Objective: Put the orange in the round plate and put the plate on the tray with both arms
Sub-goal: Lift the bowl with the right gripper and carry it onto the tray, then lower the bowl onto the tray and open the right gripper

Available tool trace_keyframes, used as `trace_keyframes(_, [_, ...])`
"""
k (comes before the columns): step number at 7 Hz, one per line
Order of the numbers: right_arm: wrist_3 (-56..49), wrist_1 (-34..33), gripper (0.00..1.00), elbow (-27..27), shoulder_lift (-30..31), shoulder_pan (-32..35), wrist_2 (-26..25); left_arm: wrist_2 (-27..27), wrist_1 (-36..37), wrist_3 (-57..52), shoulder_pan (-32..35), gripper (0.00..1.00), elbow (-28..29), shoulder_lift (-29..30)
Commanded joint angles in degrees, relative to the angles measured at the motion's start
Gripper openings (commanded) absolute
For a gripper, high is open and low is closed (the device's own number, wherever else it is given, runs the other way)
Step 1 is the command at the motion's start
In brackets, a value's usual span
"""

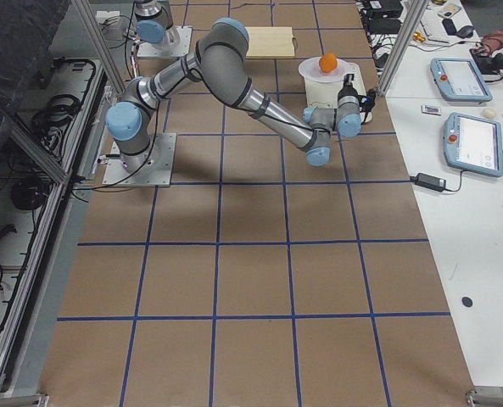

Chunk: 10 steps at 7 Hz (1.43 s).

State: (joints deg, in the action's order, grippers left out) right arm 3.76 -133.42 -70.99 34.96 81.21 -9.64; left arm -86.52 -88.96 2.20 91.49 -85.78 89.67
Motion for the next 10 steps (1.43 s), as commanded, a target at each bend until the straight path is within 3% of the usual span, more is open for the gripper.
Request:
trace_keyframes(1, [-0.1, 0.0, 0.0, 3.1, -3.2, 0.0, 0.0, 0.2, 0.0, 0.0, 0.0, 1.0, 0.0, 0.1])
trace_keyframes(9, [-0.2, 0.0, 0.0, 3.9, -6.0, 0.0, -2.8, 0.1, 0.0, 0.0, 0.0, 1.0, 0.0, 0.1])
trace_keyframes(10, [-0.2, 0.0, 0.15, 3.8, -6.0, 0.0, -3.4, 0.2, 0.0, 0.0, 0.0, 1.0, 0.0, 0.1])
